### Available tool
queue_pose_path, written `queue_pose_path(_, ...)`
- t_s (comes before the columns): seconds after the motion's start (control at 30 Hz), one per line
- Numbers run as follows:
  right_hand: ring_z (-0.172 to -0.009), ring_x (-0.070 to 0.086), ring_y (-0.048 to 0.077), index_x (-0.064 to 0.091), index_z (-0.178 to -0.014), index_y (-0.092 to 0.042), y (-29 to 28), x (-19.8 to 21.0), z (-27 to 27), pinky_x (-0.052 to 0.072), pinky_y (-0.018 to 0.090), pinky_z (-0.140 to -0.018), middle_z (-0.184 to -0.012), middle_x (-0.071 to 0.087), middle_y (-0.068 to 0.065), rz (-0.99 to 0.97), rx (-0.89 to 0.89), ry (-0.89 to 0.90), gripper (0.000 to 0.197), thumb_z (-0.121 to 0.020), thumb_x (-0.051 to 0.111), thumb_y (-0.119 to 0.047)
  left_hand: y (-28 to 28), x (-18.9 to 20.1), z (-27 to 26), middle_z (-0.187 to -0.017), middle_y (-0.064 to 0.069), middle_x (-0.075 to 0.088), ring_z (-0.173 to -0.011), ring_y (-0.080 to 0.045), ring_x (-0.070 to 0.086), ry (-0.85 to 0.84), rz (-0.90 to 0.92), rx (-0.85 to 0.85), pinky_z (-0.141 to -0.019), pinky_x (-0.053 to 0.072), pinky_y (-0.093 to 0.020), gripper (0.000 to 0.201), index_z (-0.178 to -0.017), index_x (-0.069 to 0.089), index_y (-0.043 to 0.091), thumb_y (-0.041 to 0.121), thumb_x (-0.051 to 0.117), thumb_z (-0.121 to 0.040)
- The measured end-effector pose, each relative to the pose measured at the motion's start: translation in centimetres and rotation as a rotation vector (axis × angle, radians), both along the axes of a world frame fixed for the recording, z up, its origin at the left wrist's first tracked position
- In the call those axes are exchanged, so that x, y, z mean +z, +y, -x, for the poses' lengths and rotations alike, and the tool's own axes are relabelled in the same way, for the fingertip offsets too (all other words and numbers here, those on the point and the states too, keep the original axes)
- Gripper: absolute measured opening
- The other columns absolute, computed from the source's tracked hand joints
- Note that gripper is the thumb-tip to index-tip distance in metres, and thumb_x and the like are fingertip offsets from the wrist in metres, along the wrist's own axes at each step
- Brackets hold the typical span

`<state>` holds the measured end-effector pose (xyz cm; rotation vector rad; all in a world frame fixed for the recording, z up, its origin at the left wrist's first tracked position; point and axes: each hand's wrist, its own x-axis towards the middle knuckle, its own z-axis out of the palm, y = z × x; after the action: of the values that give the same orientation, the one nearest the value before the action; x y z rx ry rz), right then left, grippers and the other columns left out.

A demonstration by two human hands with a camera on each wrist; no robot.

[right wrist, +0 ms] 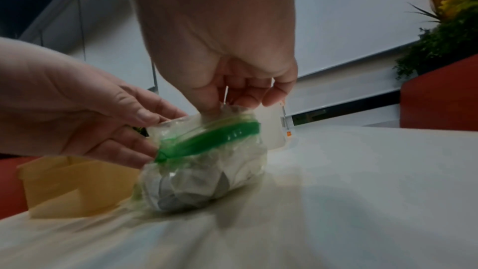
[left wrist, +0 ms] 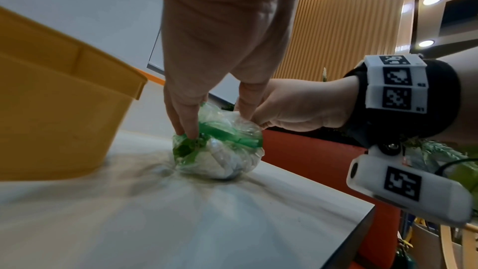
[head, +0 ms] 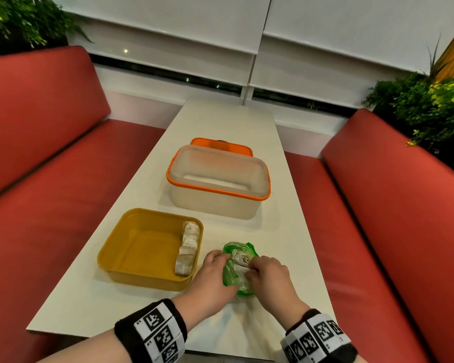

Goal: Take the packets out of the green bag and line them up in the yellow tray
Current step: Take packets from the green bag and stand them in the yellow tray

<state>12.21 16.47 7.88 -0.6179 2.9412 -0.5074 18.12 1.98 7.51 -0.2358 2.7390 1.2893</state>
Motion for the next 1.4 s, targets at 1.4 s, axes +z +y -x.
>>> queue_pose_path(1.4,-0.082,0.057,0.012,0.062,-0.093,-0.017,1.6,3.4,4.2,0.046,0.028,-0.074,-0.086,0.065,-0.005,0.350,0.332,-0.018,0.017,-0.084,0.047,-0.014,-0.3,4.4,5.6,-0.118,0.003,0.059,-0.109,-0.013,0.054,0.079,0.041,-0.161,-0.092,0.043,-0.023,0.035,-0.121,0.059,0.022,0.018,0.060,-0.087)
